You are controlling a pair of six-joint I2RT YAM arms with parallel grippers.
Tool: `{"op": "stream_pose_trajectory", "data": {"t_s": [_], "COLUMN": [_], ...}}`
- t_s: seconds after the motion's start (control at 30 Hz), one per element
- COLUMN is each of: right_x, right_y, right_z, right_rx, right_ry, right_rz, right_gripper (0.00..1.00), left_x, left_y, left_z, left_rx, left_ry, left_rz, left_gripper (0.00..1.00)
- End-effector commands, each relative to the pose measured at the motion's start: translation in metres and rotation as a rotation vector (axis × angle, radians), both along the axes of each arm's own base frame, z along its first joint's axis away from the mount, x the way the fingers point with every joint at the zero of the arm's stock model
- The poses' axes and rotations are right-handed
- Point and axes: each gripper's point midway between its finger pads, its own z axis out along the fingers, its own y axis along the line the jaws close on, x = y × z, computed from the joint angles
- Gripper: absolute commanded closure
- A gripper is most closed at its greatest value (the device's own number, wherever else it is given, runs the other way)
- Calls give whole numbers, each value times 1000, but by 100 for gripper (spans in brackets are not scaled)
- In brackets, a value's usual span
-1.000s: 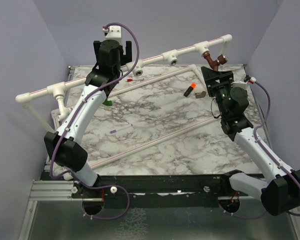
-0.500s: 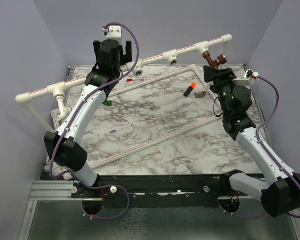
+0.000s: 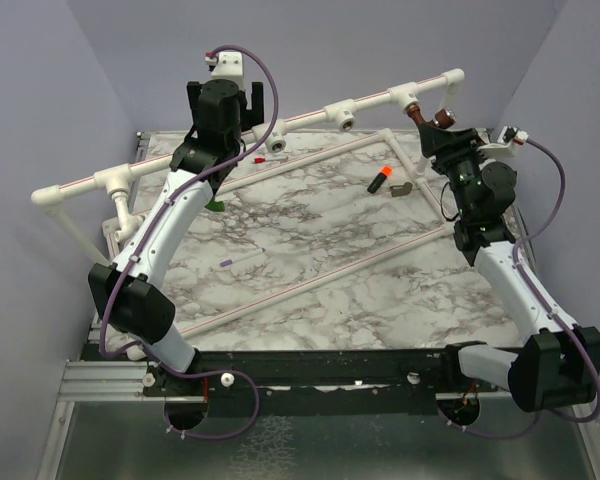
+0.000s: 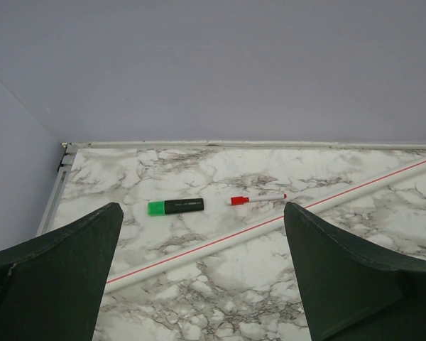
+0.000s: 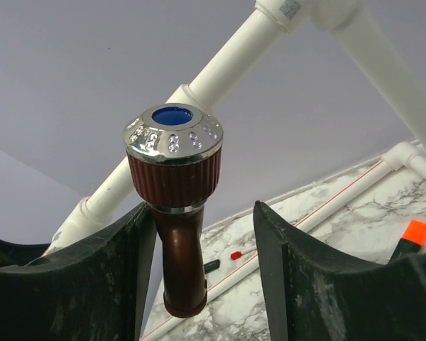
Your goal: Install the water faucets
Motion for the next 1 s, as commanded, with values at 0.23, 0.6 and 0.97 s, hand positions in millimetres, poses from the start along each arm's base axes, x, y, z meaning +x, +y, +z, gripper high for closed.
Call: {"op": "stream_pose_trajectory", "data": {"t_s": [0.23, 0.6, 0.97], "right_x": [-2, -7, -12], "right_y": [25, 21, 29], "right_z": [23, 18, 25], "right_rx": [64, 327, 832], "right_ry": [-109, -68, 73], "right_rz": [200, 223, 398], "right_gripper": [58, 100, 99], "left_x": [-5, -5, -7], "left_y": [-14, -14, -13], "left_z": [-35, -36, -33], "left_rx": [52, 57, 60], "left_ry": [110, 111, 106], "left_rz": [-54, -50, -49], "left_gripper": [4, 4, 4]}}
